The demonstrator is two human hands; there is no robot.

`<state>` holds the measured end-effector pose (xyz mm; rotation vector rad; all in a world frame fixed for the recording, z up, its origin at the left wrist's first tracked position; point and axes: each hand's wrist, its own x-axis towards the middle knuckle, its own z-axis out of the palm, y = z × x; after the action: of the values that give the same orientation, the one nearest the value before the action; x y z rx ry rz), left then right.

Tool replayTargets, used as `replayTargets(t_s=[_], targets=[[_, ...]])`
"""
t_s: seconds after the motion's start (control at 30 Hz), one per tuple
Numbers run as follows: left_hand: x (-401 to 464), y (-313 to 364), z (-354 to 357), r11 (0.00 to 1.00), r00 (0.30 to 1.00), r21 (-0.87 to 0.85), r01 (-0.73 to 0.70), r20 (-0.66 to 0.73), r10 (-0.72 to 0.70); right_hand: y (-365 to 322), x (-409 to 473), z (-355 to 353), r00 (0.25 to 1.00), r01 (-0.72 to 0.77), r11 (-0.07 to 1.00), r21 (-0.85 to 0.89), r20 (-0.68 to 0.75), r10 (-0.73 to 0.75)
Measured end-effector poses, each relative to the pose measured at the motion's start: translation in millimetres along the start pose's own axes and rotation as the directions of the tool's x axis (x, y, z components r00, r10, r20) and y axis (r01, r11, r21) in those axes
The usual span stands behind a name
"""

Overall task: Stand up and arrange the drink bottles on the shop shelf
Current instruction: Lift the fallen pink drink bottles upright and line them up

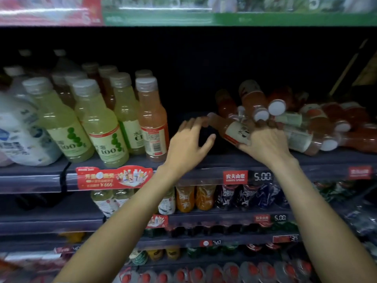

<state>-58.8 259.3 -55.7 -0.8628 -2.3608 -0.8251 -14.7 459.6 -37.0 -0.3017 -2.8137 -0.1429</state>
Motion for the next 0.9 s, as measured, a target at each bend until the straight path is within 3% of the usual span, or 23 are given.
replayTargets(t_s=[0.1,0.17,0.27,0.4,0.5,0.6,0.67,0.77,0.9], targets=[[17,4,31,0.966,0.955,-0.119,0.228,0.219,-0.198,5,-4,5,0.999,0.002,1.0,-0.001,0.046,-0.002],[24,7,42,0.914,0.907,-0.182,0.364,0.291,-0.304,8,-9,7,1.0,0.014,0.999,0.04,-0.01,-0.013],[27,16,45,0.867,0.869,-0.221,0.446,0.341,-0.36,9,-15,12,0.997,-0.018,0.989,0.148,-0.078,0.03],[30,33,39,0.791,0.89,-0.416,0.449,0.286,-0.355,2,-17,20,0.974,-0.017,0.865,0.502,-0.188,0.128],[32,41,37,0.709,0.915,-0.589,0.388,0.149,-0.376,-7,-12,23,0.978,0.038,0.624,0.781,-0.157,0.136],[34,39,35,0.686,0.925,-0.665,0.296,0.022,-0.379,-20,-4,27,0.992,0.105,0.44,0.892,-0.125,0.017],[31,31,28,0.744,0.94,-0.626,0.234,-0.049,-0.337,-23,3,28,0.991,0.126,0.366,0.922,-0.097,-0.097],[24,9,19,0.844,0.974,-0.511,0.164,-0.05,-0.219,-26,16,31,0.97,0.124,0.321,0.939,-0.046,-0.238],[15,-1,13,0.905,0.978,-0.384,0.184,-0.023,-0.209,-42,29,31,0.945,0.123,0.269,0.955,-0.031,-0.324]])
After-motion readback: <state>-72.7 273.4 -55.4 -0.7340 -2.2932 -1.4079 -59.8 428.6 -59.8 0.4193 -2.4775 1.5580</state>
